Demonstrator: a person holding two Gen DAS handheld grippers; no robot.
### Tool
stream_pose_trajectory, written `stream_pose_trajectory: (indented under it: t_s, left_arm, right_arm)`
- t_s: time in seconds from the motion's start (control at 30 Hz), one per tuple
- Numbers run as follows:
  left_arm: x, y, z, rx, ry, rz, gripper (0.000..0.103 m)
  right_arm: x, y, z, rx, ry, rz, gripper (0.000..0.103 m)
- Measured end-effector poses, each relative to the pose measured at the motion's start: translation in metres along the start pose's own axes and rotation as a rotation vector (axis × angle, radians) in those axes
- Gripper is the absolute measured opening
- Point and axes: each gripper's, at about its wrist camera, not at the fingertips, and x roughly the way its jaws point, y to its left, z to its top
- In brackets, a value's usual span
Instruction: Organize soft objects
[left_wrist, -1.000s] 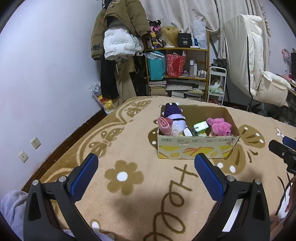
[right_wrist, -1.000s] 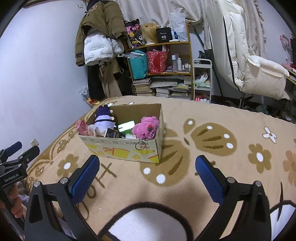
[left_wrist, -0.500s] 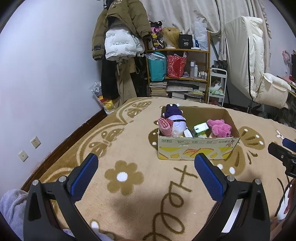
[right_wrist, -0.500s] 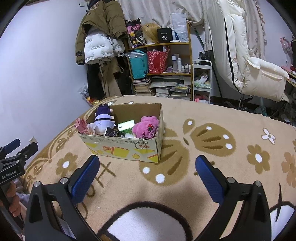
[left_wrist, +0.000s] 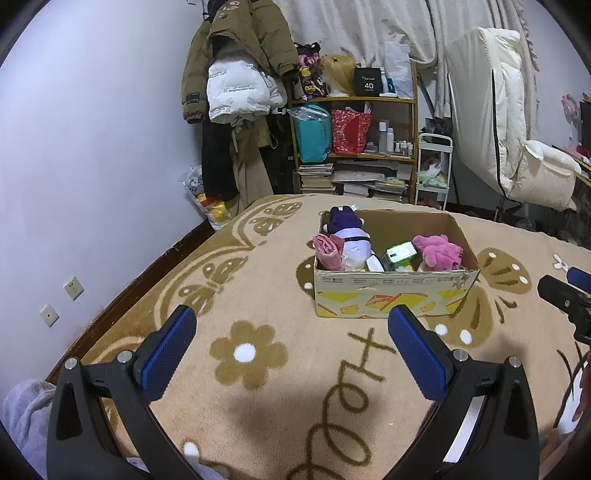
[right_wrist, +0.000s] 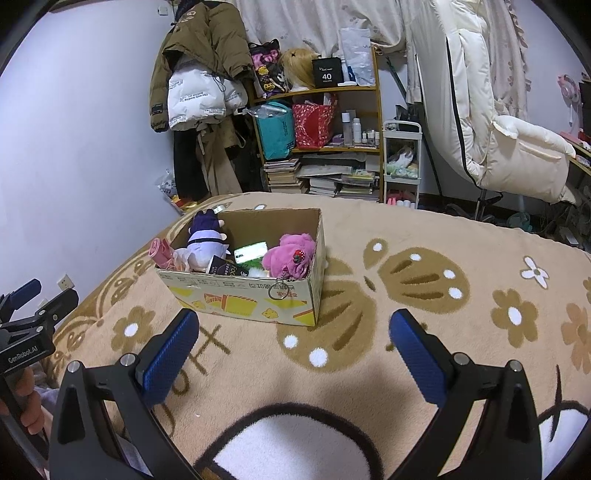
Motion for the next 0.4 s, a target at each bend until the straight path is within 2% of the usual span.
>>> stream_pose_trajectory:
  t_s: [0.4]
  left_arm:
    - [-0.0007, -0.0023, -0.0013, -0.006, 0.001, -0.002, 0.103]
  right_arm:
    - [0.0003, -0.0018, 0.0005, -0.002, -0.002, 0.000, 0.103]
